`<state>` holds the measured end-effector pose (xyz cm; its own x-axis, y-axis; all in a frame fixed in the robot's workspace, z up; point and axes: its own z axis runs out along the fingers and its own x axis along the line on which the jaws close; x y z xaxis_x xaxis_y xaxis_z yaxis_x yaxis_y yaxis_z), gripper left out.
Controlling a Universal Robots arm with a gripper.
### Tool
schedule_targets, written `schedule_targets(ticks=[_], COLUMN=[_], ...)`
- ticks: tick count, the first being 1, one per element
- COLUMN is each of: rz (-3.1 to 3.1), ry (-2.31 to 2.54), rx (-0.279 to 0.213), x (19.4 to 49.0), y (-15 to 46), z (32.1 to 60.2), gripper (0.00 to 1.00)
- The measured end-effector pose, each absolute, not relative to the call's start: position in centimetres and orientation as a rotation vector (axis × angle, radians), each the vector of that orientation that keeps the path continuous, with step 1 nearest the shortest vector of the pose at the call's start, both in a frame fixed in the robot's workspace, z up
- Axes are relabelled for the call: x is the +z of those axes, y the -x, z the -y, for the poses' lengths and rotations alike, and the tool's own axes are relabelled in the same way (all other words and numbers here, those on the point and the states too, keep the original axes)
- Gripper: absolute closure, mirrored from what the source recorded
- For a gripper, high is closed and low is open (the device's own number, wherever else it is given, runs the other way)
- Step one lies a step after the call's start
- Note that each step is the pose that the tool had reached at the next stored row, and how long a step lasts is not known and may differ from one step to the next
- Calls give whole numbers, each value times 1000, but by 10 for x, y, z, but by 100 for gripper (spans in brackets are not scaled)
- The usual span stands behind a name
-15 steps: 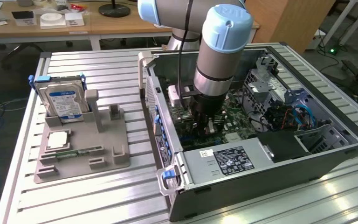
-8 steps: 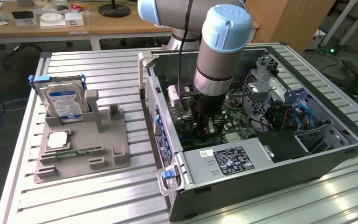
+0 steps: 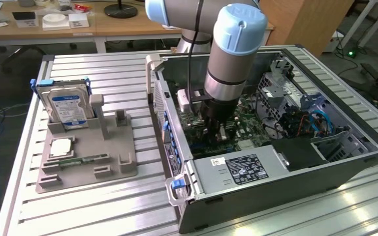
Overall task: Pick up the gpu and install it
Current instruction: 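Insert the gpu into the slot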
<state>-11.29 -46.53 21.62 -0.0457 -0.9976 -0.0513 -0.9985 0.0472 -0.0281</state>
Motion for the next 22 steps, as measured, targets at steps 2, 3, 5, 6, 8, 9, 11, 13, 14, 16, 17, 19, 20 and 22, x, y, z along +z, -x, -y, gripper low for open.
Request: schedule_targets(ticks=[2,3,5,6,8,9,11,13,14,16,17,19,20,22], rz=[-2230,-2230,-2229,-2228,-2228,-2227,-2226,-2224,-2224,-2222,-2222,-2220,-2219,-2219], ry=[2129,2129,2128,2127,2127,2126,2125,2124,2123,2122,2121,2120,2119,2120], rx=[22,21,18,18,16,15,12,10,9,6,4,1,0,0], x=[222,225,231,234,240,243,250,256,260,267,270,274,274,274], y=[113,113,113,113,113,113,113,113,113,113,113,113,113,113], z=[465,465,465,465,465,465,465,465,465,465,465,465,465,465], gripper=[64,64,64,64,64,64,64,64,64,64,64,64,64,64])
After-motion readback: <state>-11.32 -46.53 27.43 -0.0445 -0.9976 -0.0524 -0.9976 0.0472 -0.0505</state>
